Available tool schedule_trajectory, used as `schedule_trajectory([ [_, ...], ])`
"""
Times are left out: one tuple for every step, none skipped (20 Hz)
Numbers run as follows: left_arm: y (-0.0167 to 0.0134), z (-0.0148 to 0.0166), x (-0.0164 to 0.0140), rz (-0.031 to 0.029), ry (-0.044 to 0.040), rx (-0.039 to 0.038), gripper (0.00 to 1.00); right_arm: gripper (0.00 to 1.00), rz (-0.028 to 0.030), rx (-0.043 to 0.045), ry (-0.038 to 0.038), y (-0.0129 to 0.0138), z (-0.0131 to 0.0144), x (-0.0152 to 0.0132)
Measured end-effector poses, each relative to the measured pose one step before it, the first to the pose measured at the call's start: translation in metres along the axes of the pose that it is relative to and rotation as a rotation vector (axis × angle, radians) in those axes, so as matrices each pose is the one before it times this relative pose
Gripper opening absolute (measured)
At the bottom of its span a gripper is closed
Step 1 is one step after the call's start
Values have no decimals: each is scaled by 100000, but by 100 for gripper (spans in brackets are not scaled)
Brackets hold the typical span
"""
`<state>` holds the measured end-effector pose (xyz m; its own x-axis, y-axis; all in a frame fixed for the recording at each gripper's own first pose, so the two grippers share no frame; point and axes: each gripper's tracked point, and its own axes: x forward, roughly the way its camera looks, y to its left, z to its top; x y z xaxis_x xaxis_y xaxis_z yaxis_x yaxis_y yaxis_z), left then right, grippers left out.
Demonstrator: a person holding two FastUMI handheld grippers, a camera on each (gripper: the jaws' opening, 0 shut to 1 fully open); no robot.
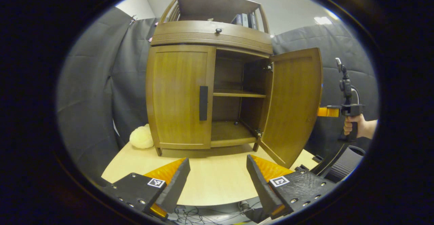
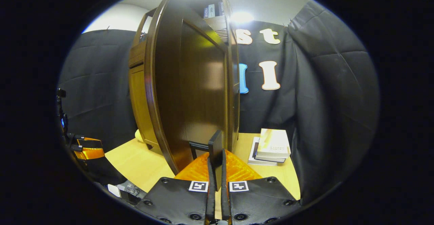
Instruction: Open the right door of the double-door shoe cabinet with the right hand, and open the left door with the left hand.
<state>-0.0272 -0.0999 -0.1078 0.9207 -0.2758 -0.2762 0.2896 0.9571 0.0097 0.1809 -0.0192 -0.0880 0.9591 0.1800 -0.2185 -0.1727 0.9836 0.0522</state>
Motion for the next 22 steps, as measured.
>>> schedule_trajectory([
  [-53,129,71,15,-66,59,96,9,-1188,1338,-267,-698,86,28],
  [-57,74,-106,-171,-50,-183,96,8,-1130,1595,-330,-533,11,-27],
  [-83,145,27,-345,-65,-213,96,8,-99,2019,-285,-407,98,9],
  [-14,70,2,-549,-175,-145,96,5,1091,1814,79,101,-72,58],
  [-127,139,-28,-730,-347,10,96,5,680,290,-160,119,132,43],
  [-210,155,46,-869,-286,99,96,8,-18,-1006,-279,-61,-12,-45],
  [-183,188,52,-690,-161,126,97,5,-202,-833,-141,-107,73,-74],
  [-108,54,132,-339,-136,-30,96,5,-222,-173,-146,8,-59,-15],
  [-113,61,243,-70,58,-390,96,8,-286,405,-100,-53,19,-21],
  [-442,-57,210,152,192,-620,95,5,-485,444,-115,-30,-128,-63],
  [-115,87,24,365,-185,-632,95,5,-579,535,-98,-41,38,12],
  [147,118,-221,635,-507,-607,96,8,-1072,1237,-4,12,15,-19],
  [274,138,-114,975,-122,-543,96,8,-1477,1746,69,-117,-24,-56],
  [374,-122,-221,1448,388,-1065,96,5,-1196,1064,49,65,-90,-167],
  [489,19,-123,1609,301,-1760,96,5,-1046,468,-246,5,49,-424],
  [612,202,-112,1982,-400,-2131,94,8,-656,614,-429,-62,-110,-594],
  [657,372,-69,1783,-697,-2151,94,8,-348,965,-65,-9,-58,-692],
  [633,141,-308,1532,-596,-1689,94,5,-447,564,285,99,-228,-716],
  [732,200,-159,1405,-591,-750,94,5,-635,-288,85,-5,-110,-819],
  [730,375,-175,1025,-622,262,96,8,-1100,-556,-112,-21,-112,-790],
  [732,298,272,955,-363,1216,96,8,-394,-663,44,143,-31,-803],
  [683,79,265,1045,-146,1612,95,12,-825,-778,401,133,-169,-808],
])
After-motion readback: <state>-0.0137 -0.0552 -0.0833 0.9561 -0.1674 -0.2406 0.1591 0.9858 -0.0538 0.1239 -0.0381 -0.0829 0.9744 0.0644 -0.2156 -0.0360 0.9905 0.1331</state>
